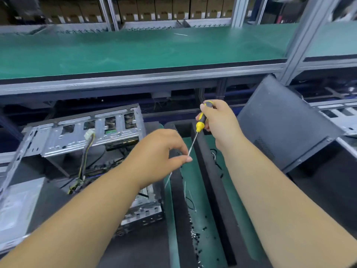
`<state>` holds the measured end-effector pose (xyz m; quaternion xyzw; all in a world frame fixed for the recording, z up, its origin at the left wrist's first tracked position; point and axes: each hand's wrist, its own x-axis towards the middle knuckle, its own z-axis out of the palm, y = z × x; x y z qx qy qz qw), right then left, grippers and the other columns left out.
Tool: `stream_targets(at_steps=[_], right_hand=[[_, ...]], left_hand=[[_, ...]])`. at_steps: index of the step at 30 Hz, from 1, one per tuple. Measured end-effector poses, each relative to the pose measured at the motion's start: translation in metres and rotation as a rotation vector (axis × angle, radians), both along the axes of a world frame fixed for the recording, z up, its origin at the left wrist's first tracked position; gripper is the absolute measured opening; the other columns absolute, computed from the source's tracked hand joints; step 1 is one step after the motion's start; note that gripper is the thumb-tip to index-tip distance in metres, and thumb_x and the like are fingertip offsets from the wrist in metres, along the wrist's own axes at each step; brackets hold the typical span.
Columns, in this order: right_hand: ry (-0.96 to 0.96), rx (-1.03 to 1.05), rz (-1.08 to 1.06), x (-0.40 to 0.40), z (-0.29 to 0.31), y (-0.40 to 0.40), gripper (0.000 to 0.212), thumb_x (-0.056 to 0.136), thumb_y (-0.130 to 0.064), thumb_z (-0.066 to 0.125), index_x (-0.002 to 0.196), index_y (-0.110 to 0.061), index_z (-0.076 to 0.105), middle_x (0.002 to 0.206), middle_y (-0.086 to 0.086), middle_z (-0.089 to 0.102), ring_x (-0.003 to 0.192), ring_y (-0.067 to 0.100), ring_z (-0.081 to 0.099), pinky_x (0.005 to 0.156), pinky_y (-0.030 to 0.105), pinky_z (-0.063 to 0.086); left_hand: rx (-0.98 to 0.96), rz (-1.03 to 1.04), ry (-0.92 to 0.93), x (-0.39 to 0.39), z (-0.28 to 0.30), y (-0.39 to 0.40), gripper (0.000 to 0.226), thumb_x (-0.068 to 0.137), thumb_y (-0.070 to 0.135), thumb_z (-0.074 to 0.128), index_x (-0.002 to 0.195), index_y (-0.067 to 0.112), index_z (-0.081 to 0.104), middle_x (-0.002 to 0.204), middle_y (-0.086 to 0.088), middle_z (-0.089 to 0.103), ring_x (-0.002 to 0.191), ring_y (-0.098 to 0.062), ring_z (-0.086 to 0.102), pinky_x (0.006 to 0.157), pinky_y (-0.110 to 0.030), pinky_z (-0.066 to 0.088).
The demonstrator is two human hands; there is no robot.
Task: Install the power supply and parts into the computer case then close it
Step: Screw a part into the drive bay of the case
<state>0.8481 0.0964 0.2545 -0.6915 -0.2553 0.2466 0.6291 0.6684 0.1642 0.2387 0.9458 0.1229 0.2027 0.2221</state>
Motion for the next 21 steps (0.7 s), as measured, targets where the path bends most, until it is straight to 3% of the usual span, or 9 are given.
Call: stream_targets(at_steps=[7,11,16,18,21], right_hand=[[-0.001,0.042,0.116,0.039,-0.013,-0.043,0.01,0.098,-0.011,0.052,0.105,-0.011,0.058,0.079,0.009,0.067,0.053,0.0,0.059,0.05,0.012,0.044],[0.027,-0.008,0.187,0.05,-0.048,-0.055,0.008,0.096,-0.008,0.054,0.102,-0.005,0.059,0.092,0.01,0.067,0.061,0.003,0.063,0.055,0.015,0.047],[0.036,-0.131,0.257,0.054,-0.098,-0.063,0.008,0.093,-0.02,0.057,0.097,-0.016,0.062,0.088,0.003,0.072,0.063,0.011,0.063,0.071,0.032,0.049],[0.042,-0.145,0.276,0.053,-0.116,-0.066,0.009,0.092,-0.02,0.056,0.094,-0.014,0.062,0.086,0.001,0.073,0.064,0.013,0.064,0.076,0.036,0.05],[-0.018,-0.19,0.268,0.046,-0.14,-0.07,0.013,0.091,-0.021,0.058,0.091,-0.008,0.06,0.079,-0.005,0.071,0.061,0.009,0.065,0.07,0.031,0.05]], left_hand=[[-0.119,0.267,0.01,0.035,-0.05,-0.045,0.017,0.082,0.037,0.072,0.075,0.043,0.057,0.085,0.018,0.058,0.088,-0.001,0.053,0.077,-0.021,0.042],[-0.241,0.389,0.02,0.044,-0.092,-0.061,0.02,0.08,0.032,0.074,0.071,0.04,0.059,0.083,0.015,0.058,0.083,0.0,0.054,0.073,-0.019,0.041],[-0.351,0.506,0.05,0.043,-0.144,-0.07,0.019,0.08,0.029,0.074,0.071,0.039,0.061,0.083,0.016,0.058,0.081,-0.002,0.056,0.075,-0.017,0.041],[-0.361,0.508,0.07,0.039,-0.162,-0.071,0.017,0.082,0.025,0.072,0.08,0.039,0.063,0.089,0.017,0.058,0.087,-0.002,0.055,0.079,-0.019,0.043],[-0.301,0.468,0.181,0.029,-0.192,-0.076,0.037,0.086,0.007,0.063,0.119,0.025,0.061,0.126,0.009,0.055,0.122,-0.012,0.045,0.108,-0.027,0.034]])
